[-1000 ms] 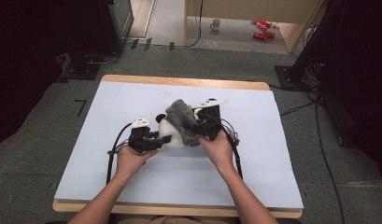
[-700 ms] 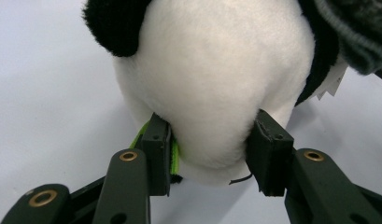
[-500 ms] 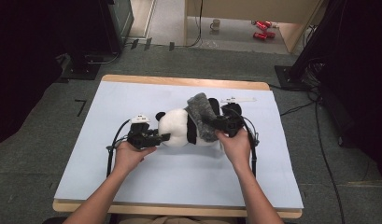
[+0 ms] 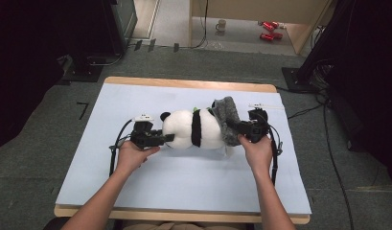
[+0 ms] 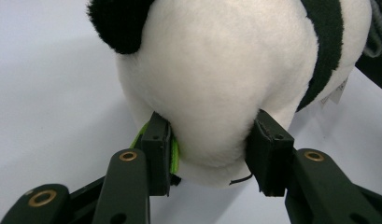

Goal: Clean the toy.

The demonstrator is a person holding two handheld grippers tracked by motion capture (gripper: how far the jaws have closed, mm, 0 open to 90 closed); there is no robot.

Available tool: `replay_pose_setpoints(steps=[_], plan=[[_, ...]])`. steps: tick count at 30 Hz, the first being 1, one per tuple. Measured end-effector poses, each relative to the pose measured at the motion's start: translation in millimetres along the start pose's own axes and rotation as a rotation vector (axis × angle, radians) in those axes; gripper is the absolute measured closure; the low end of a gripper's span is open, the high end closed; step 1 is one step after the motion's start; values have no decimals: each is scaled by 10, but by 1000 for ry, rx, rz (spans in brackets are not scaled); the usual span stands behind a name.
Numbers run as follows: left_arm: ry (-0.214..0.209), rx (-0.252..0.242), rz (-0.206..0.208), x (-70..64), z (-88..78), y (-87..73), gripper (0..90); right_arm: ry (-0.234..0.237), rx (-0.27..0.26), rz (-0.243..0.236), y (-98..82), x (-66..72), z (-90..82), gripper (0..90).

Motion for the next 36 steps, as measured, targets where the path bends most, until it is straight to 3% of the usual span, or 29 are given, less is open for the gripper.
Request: replay_pose_setpoints(steps=[2, 5, 8, 10, 12, 16, 22, 26, 30, 36], plan=[[2, -2, 13, 12, 0, 3, 559, -12, 0, 22, -31, -59, 7, 773], [-8, -7, 11, 40, 3, 4, 558, -48, 14, 30, -101, -143, 46, 774], [-11, -11, -1, 67, 4, 10, 558, -54, 43, 68, -155, -246, 70, 775], [-15, -12, -12, 85, 2, 17, 558, -75, 53, 75, -155, -285, 41, 775], [-16, -12, -15, 95, 4, 27, 557, -69, 31, 80, -136, -299, -31, 774], [-1, -16, 12, 88, 8, 40, 553, -30, -24, 52, -50, -185, -196, 773], [7, -22, 37, 79, 3, 40, 535, 21, -60, -22, 1, 92, -275, 769], [6, -25, 53, 78, -2, 38, 516, 34, -14, -70, -45, 239, -167, 768], [-10, -29, 65, 81, -6, 35, 472, 17, 6, -77, -93, 231, -56, 766], [-2, -45, 153, 66, -17, 19, 375, 27, -2, -58, -82, 135, -31, 765]])
Point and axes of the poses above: each handheld gripper's, and its own axes: z roughly forward along the jaws, y roughly out of its top, x roughly to its left, the point moved 2 cm from there along z, roughly forward along the jaws, and after that the axes turned 6 degrees about x, right-handed, at the moved point
